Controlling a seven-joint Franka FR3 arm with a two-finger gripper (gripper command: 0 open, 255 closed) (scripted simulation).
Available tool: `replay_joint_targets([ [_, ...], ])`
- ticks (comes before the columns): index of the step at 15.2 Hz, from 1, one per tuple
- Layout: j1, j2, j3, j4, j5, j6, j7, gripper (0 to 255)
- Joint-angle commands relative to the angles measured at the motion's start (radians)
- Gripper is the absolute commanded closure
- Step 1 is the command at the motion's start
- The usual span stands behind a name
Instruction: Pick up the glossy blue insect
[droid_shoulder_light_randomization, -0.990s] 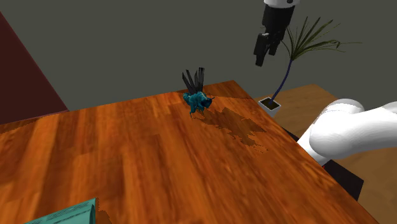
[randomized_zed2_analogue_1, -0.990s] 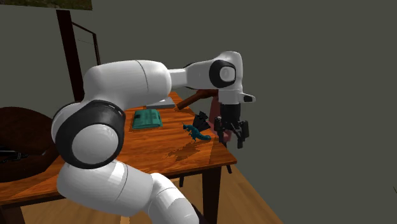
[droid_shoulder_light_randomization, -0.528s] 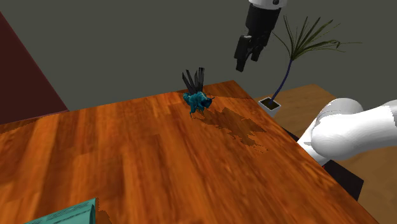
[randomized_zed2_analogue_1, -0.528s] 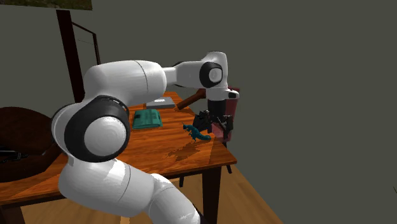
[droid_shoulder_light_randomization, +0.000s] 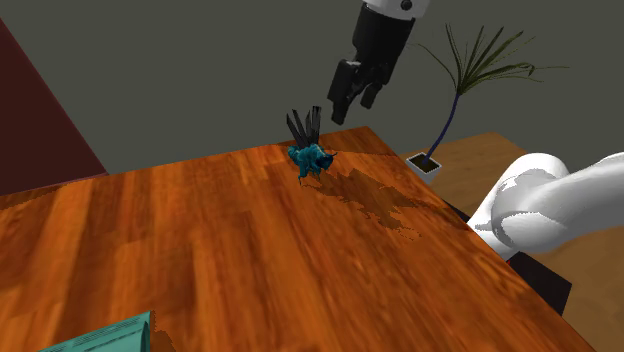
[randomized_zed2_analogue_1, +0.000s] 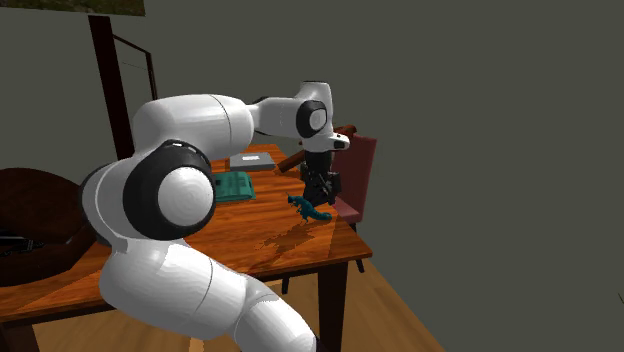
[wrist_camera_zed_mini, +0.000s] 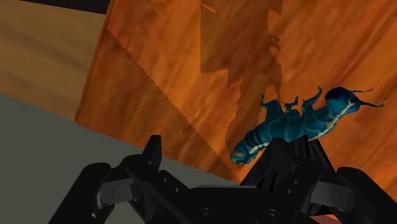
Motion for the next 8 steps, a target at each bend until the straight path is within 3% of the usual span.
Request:
replay_joint_targets([
  [1,0.008,0.020,0.031,0.022,0.025,0.037,0.032,0],
  [6,0.020,0.077,0.117,0.084,0.069,0.128,0.112,0],
  [8,0.023,0.072,0.121,0.054,0.074,0.153,0.109,0],
])
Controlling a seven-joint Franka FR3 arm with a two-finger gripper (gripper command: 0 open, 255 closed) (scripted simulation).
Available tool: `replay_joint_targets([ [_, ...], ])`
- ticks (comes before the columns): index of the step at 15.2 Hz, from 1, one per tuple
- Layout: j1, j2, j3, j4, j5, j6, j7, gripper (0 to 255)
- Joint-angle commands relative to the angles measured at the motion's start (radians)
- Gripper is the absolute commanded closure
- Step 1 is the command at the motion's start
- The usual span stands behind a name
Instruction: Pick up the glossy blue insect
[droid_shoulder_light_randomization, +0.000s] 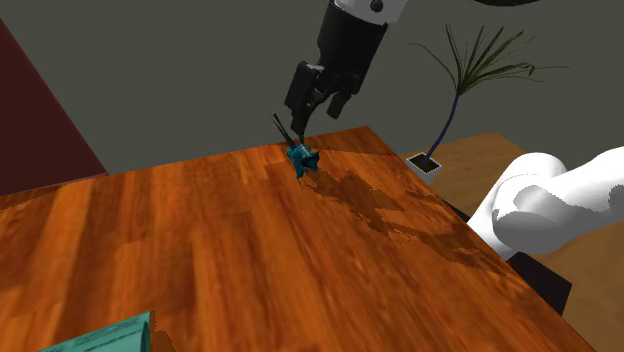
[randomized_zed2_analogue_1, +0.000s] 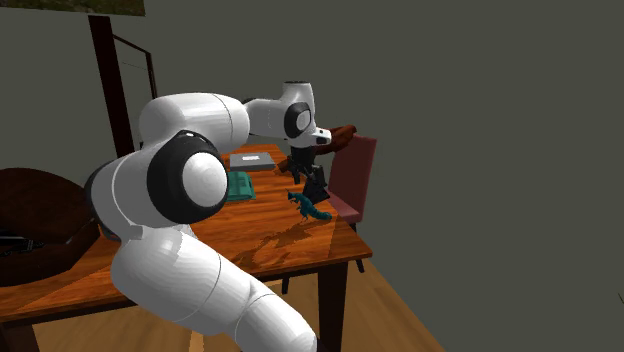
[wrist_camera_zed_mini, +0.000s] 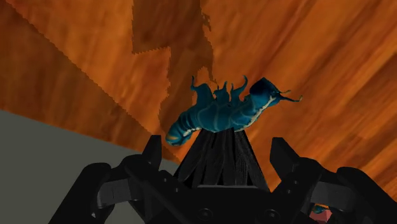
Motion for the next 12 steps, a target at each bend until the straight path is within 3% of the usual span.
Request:
replay_joint_targets([
  [1,0.001,0.003,0.008,-0.016,0.005,0.024,0.002,0],
  [7,0.008,-0.005,0.019,-0.081,0.018,0.082,-0.004,0],
  [8,0.008,-0.005,0.019,-0.083,0.018,0.084,-0.004,255],
  [12,0.009,-0.007,0.020,-0.086,0.019,0.085,-0.004,255],
])
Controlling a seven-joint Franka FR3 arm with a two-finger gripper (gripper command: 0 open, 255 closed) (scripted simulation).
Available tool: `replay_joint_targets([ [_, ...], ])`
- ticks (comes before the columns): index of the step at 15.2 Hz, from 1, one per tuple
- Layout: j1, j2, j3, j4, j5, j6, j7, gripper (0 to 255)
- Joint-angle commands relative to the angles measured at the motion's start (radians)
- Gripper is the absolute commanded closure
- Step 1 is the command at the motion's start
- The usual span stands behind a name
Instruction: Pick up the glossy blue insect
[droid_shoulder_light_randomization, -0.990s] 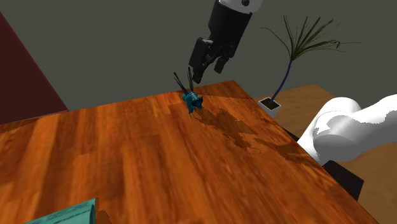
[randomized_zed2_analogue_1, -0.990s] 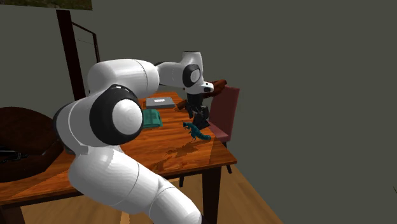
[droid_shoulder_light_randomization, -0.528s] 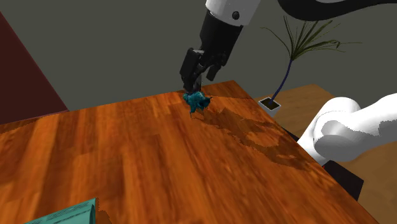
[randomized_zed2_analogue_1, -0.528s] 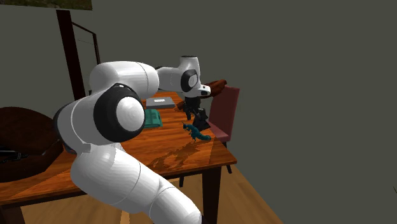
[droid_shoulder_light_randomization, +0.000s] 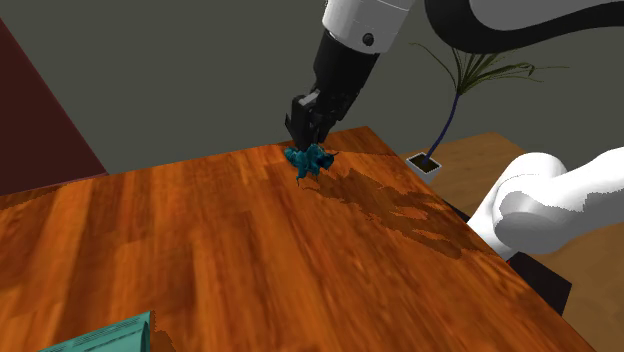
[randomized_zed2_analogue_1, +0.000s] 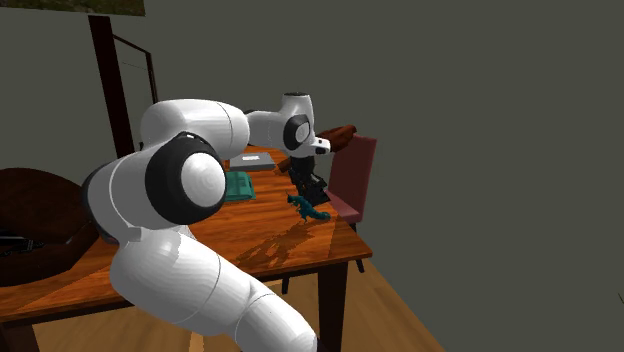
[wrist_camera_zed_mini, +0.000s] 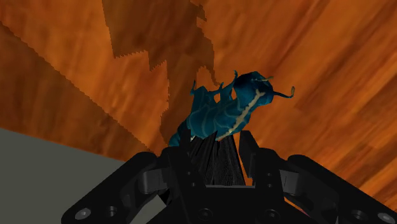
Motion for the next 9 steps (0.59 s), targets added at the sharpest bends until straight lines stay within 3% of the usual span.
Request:
replay_joint_targets([
  [1,0.000,0.002,0.000,-0.004,0.000,-0.001,0.000,255],
  [9,-0.007,0.010,-0.010,0.058,-0.012,-0.054,0.005,255],
])
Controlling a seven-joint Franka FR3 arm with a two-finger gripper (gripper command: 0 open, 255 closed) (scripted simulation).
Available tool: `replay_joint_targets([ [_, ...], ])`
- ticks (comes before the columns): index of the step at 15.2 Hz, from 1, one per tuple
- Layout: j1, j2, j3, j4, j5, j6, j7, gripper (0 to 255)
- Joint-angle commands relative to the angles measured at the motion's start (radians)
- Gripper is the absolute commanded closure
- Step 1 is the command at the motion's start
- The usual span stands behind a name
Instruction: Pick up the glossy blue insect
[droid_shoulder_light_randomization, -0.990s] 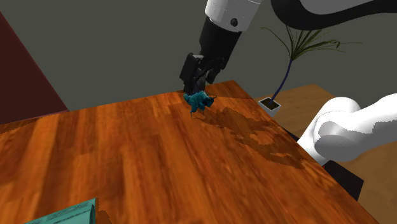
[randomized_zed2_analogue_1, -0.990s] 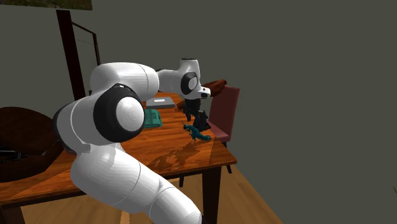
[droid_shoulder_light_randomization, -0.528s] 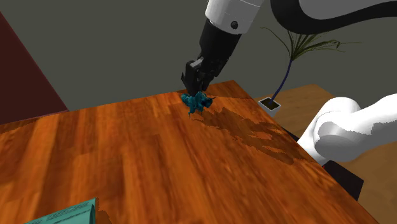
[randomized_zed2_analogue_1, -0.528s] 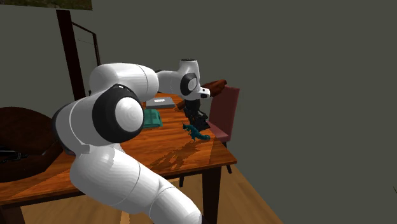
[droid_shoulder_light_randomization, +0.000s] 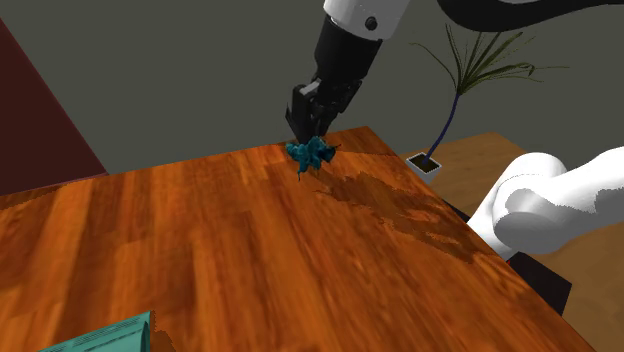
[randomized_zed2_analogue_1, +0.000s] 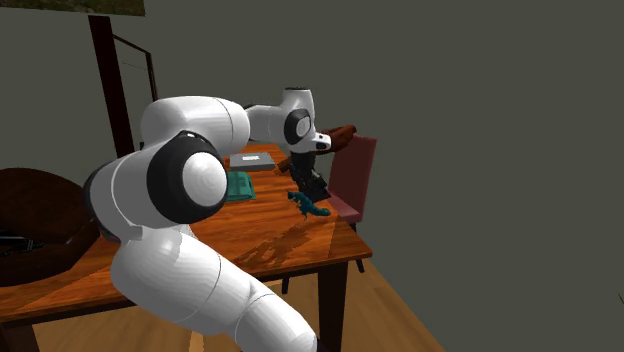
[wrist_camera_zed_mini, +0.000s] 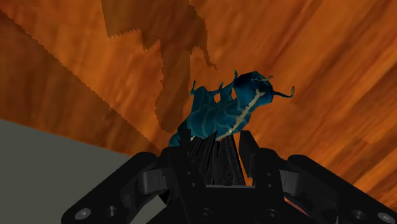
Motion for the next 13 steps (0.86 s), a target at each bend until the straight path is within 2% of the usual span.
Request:
replay_joint_targets([
  [1,-0.003,0.005,-0.003,0.032,-0.006,-0.026,0.004,255],
  [11,-0.018,0.039,-0.021,0.189,-0.031,-0.150,0.020,255],
  [13,-0.018,0.039,-0.022,0.191,-0.031,-0.152,0.020,255],
])
